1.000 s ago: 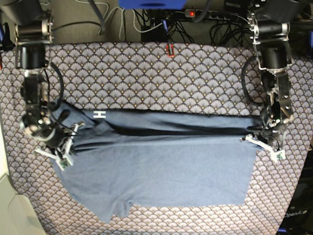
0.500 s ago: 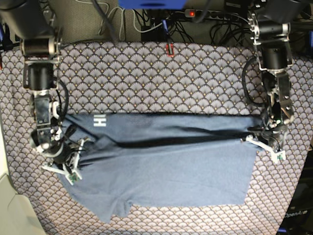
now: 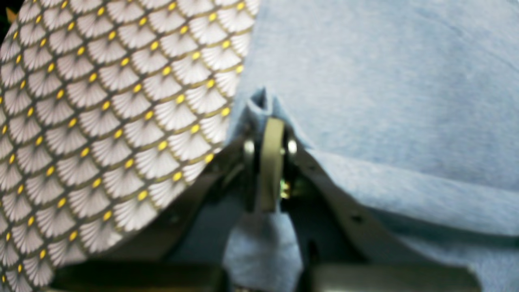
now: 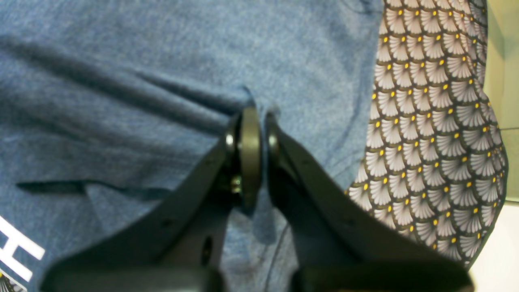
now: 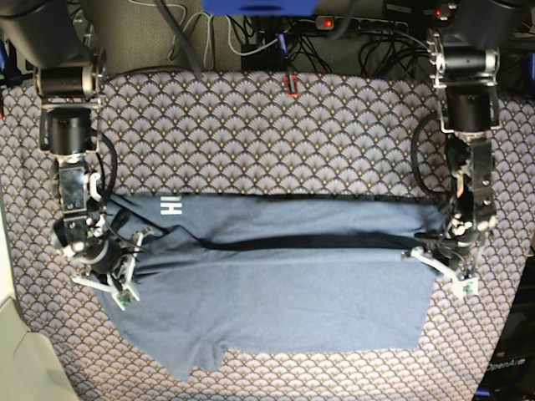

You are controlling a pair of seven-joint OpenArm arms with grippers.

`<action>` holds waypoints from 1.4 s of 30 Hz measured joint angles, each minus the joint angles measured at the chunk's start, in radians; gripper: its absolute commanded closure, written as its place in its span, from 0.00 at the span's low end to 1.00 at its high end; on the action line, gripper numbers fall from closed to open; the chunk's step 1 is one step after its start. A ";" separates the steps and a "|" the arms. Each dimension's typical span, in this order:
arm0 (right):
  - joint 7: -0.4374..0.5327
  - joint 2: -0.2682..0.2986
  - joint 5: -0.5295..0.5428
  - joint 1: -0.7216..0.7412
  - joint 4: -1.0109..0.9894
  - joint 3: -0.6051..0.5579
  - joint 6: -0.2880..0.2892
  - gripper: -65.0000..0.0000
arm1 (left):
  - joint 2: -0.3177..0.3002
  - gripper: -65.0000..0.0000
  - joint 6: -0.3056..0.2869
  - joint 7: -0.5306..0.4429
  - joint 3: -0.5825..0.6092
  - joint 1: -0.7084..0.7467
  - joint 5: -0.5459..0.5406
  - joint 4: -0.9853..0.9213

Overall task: Fold the T-shirt properly
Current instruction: 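Open both grippers to release the folded edge, then move both grippers to the fold line and grasp the fabric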

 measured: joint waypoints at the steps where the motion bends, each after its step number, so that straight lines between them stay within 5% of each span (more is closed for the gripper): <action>1: 0.000 0.000 0.000 0.000 0.000 0.000 0.000 1.00 | 0.000 0.99 0.001 0.001 0.005 -0.001 -0.001 0.000; 10: 0.000 -0.002 -0.002 0.000 0.000 -0.076 -0.004 1.00 | -0.001 0.95 0.001 0.000 0.002 -0.006 0.002 0.000; 19: -0.011 0.001 -0.003 0.000 0.000 -0.070 -0.004 0.84 | -0.009 0.24 0.003 0.003 0.002 0.001 0.004 -0.034; 23: -0.011 0.002 -0.003 -0.014 0.000 -0.067 -0.004 0.72 | -0.018 0.07 0.005 -0.001 0.002 -0.002 0.002 -0.027; 30: -0.015 0.003 -0.003 -0.019 0.000 -0.067 -0.004 0.47 | -0.018 0.04 0.004 0.000 0.000 0.019 -0.002 -0.012; 42: -0.117 0.005 -0.003 -0.137 0.272 0.069 -0.019 0.45 | -0.003 0.04 0.005 0.004 -0.004 0.205 -0.006 0.163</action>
